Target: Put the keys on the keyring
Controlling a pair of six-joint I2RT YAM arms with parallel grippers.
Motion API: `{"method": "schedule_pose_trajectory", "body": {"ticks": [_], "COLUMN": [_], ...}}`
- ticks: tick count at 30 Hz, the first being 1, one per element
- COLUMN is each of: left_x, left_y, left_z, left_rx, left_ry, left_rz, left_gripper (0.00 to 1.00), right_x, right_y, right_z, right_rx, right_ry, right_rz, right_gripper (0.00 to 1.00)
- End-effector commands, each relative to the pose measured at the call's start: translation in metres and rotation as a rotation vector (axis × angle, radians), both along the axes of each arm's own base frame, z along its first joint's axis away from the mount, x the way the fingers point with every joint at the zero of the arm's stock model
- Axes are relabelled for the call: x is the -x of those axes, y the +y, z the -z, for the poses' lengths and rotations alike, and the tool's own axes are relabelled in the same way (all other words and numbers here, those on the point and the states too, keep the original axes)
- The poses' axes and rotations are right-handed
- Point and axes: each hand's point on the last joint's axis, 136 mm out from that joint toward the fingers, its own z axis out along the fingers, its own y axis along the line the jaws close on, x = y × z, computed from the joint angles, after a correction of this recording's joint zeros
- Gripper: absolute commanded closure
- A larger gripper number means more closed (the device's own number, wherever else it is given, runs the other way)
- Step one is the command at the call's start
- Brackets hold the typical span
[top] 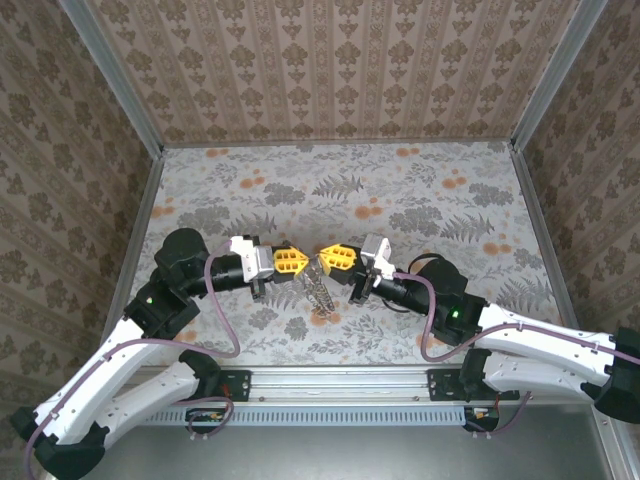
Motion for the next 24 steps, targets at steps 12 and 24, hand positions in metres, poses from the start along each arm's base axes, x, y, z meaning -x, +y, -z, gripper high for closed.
{"method": "schedule_pose_trajectory", "body": {"ticks": [12, 24], "left_x": [0.019, 0.020], "left_y": [0.006, 0.005], "left_z": [-0.025, -0.024], "left_rx": [0.077, 0.072], "left_ry": [-0.071, -0.064], "left_rz": [0.066, 0.076], "left_gripper": [1.00, 1.00], "right_x": [-0.009, 0.035], "right_y": [-0.014, -0.009], "right_z": [0.001, -0.008], "right_rx": [-0.015, 0.003], "right_ry": [-0.005, -0.188], "right_rz": [0.073, -0.115], "right_gripper": [1.00, 1.00]}}
